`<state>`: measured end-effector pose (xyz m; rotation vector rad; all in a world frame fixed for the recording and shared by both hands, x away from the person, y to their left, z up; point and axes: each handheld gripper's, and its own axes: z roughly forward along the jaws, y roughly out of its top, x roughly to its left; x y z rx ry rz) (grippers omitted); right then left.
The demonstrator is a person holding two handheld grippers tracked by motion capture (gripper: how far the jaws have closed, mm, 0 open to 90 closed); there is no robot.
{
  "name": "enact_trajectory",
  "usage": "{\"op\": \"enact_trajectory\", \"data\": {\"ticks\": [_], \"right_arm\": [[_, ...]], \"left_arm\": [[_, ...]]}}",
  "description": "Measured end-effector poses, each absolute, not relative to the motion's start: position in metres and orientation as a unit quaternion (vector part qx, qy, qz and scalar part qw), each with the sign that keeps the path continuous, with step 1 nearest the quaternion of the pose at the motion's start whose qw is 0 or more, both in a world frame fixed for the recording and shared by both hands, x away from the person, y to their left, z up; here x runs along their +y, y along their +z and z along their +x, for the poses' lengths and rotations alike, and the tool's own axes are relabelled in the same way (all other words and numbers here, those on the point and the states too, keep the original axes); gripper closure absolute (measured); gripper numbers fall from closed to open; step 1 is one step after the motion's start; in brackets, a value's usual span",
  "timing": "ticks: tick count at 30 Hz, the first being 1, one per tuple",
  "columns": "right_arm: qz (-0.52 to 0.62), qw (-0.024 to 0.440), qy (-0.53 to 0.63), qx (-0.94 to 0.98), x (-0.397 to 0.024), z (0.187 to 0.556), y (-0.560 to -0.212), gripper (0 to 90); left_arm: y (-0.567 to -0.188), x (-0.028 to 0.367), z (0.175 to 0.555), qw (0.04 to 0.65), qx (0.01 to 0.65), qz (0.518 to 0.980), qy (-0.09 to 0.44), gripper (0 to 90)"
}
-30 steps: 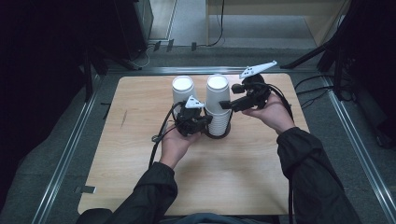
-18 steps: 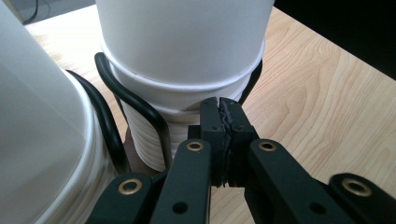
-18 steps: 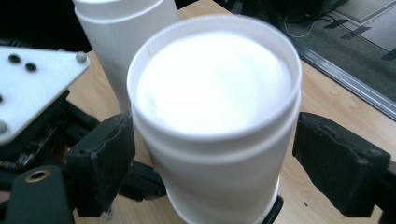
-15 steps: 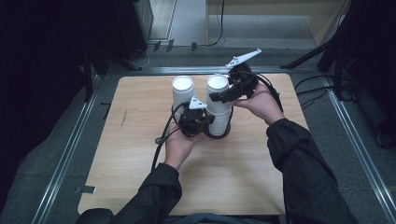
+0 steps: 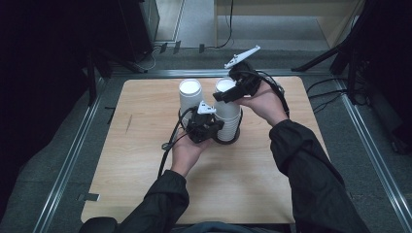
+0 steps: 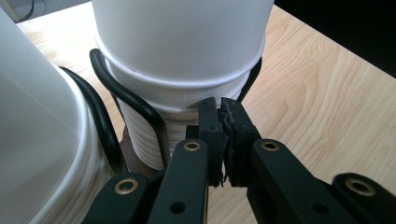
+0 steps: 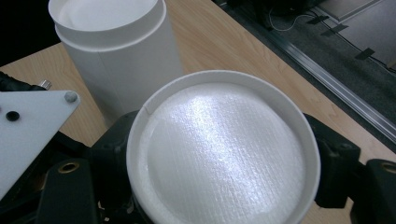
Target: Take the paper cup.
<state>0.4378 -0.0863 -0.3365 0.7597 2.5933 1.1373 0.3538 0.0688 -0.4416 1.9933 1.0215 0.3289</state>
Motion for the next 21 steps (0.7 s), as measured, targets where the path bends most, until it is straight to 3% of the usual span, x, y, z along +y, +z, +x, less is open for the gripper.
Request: {"op": "enact_trajectory", "data": {"ticks": [10, 21], "right_arm": [[0.255, 0.114, 0.401, 0.873, -0.090, 0.434, -0.313, 24.8], [0.242, 0.133, 0.419, 0.865, -0.097, 0.417, -0.262, 24.9]], "left_arm": [[-0.443, 0.069, 0.355, 0.427, 0.405, 0.799, 0.125, 86.1], [-0.443, 0.071, 0.357, 0.432, 0.406, 0.798, 0.107, 83.5]]}}
